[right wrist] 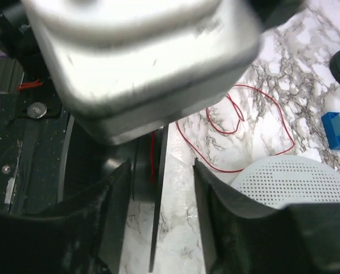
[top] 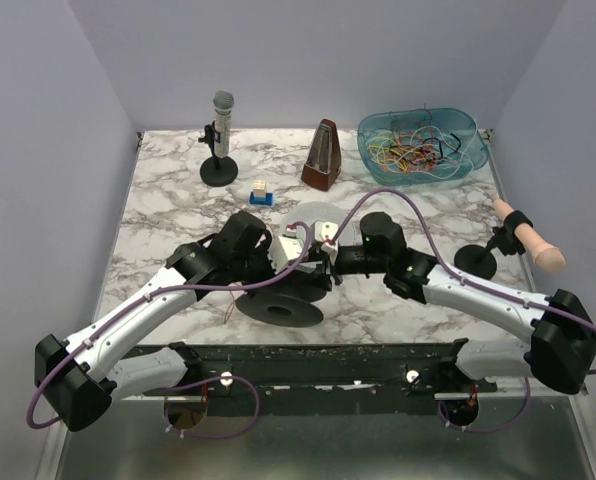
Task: Wrap the cables
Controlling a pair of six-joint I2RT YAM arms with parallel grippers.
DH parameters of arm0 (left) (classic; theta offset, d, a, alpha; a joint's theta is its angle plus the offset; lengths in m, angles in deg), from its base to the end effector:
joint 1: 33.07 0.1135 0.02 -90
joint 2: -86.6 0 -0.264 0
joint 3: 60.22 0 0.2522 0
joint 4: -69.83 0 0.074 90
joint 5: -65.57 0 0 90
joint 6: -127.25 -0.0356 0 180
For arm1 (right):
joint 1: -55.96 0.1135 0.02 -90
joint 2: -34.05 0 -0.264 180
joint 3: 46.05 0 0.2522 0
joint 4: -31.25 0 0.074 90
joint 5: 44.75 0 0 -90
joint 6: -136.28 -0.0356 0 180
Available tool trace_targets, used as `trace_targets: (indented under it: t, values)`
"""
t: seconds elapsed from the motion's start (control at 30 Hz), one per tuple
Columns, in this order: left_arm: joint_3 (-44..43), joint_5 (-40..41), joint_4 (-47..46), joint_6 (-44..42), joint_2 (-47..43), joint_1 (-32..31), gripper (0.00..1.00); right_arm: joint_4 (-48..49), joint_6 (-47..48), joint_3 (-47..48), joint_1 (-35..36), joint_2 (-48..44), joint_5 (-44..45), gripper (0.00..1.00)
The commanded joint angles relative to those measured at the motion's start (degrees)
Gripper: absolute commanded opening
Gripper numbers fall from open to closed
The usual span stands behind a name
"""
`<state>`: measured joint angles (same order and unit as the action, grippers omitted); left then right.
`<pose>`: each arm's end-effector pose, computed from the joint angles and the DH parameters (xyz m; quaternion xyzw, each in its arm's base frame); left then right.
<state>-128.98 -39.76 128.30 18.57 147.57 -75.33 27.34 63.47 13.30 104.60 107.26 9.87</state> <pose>0.1494 -0.1485 0.2947 0.5119 0.7816 -0.1911 0.3007 0.1740 0.2288 0.2744 -0.5686 0.5488 0.3885 0.4740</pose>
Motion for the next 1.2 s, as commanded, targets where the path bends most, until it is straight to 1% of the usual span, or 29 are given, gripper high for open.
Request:
trace_targets:
  t: [0.0, 0.1, 0.2, 0.23, 0.3, 0.37, 0.4, 0.47, 0.57, 0.63, 0.7, 0.73, 0.77, 0.83, 0.9, 0.93, 1.03, 1.1, 1.17]
  values:
    - [1.57, -0.58, -0.94, 2.24, 0.12, -0.28, 0.00, 1.06, -1.54, 3.02, -0.30, -4.47, 4.25, 0.59]
    - [0.95, 0.30, -0.85, 3.64, -0.32, -0.10, 0.00, -1.13, -1.64, 4.42, -0.30, -8.42, 6.98, 0.66]
    - [-0.71, 0.04, 0.11, 4.26, -0.41, 0.07, 0.00, -5.70, -1.90, 5.65, -0.04, -11.94, 9.88, 0.69]
    - [-1.42, -0.92, 0.72, 4.35, -0.33, 0.16, 0.00, -7.02, -2.07, 5.48, 0.66, -13.17, 11.45, 0.74]
    - [-2.47, -2.85, 1.95, 4.79, -0.41, 0.07, 0.00, -8.00, -2.95, 4.08, 2.94, -15.28, 15.23, 0.74]
    - [-3.00, -3.12, 2.57, 5.05, -0.15, 0.16, 0.00, -9.75, -4.44, 3.90, 7.32, -16.60, 21.19, 0.74]
    - [-3.00, -3.04, 2.75, 5.05, -0.15, 0.07, 0.00, -12.72, -6.10, 4.60, 10.30, -16.78, 25.49, 0.73]
    - [-2.31, -2.95, 2.58, 5.32, -0.15, 0.07, 0.00, -15.37, -11.01, 5.57, 16.72, -16.78, 32.53, 0.72]
    - [-0.90, -3.30, 2.05, 5.49, -0.15, 0.07, 0.00, -16.79, -19.36, 5.48, 24.02, -16.70, 39.83, 0.68]
    - [-0.81, -3.48, 2.31, 5.41, -0.24, 0.07, 0.00, -17.41, -22.01, 4.96, 28.94, -15.21, 42.83, 0.65]
    - [-1.94, -3.56, 2.92, 5.23, -0.33, 0.16, 0.00, -16.45, -22.90, 4.08, 33.43, -13.36, 44.25, 0.57]
    - [-2.91, -3.74, 3.45, 5.06, -0.41, 0.07, 0.00, -15.05, -24.03, 2.77, 34.49, -12.92, 44.25, 0.54]
    - [-3.70, -3.65, 3.80, 4.97, -0.41, 0.07, 0.00, -11.55, -25.44, 1.10, 34.68, -13.18, 43.38, 0.51]
    - [-5.37, -3.39, 5.03, 4.79, -0.68, -0.01, 0.00, -5.74, -29.13, -3.63, 34.59, -14.84, 44.77, 0.51]
    - [-6.25, -2.69, 6.00, 4.70, -0.94, 0.07, 0.00, -2.39, -30.46, -7.07, 34.42, -17.74, 47.31, 0.53]
    - [-6.52, -2.34, 6.27, 4.70, -1.03, 0.07, 0.00, -2.29, -30.81, -7.70, 34.15, -19.32, 48.55, 0.55]
    - [-6.35, -2.07, 6.62, 4.26, -1.12, -0.19, 0.00, -5.53, -29.24, -6.30, 33.45, -24.06, 49.26, 0.61]
    - [-6.61, -1.89, 6.71, 4.00, -1.03, -0.37, 0.00, -9.21, -28.35, -2.71, 31.26, -26.88, 47.86, 0.64]
    - [-7.22, -1.46, 6.88, 3.56, -0.94, -0.54, 0.00, -15.01, -28.97, 1.24, 24.09, -28.03, 42.44, 0.70]
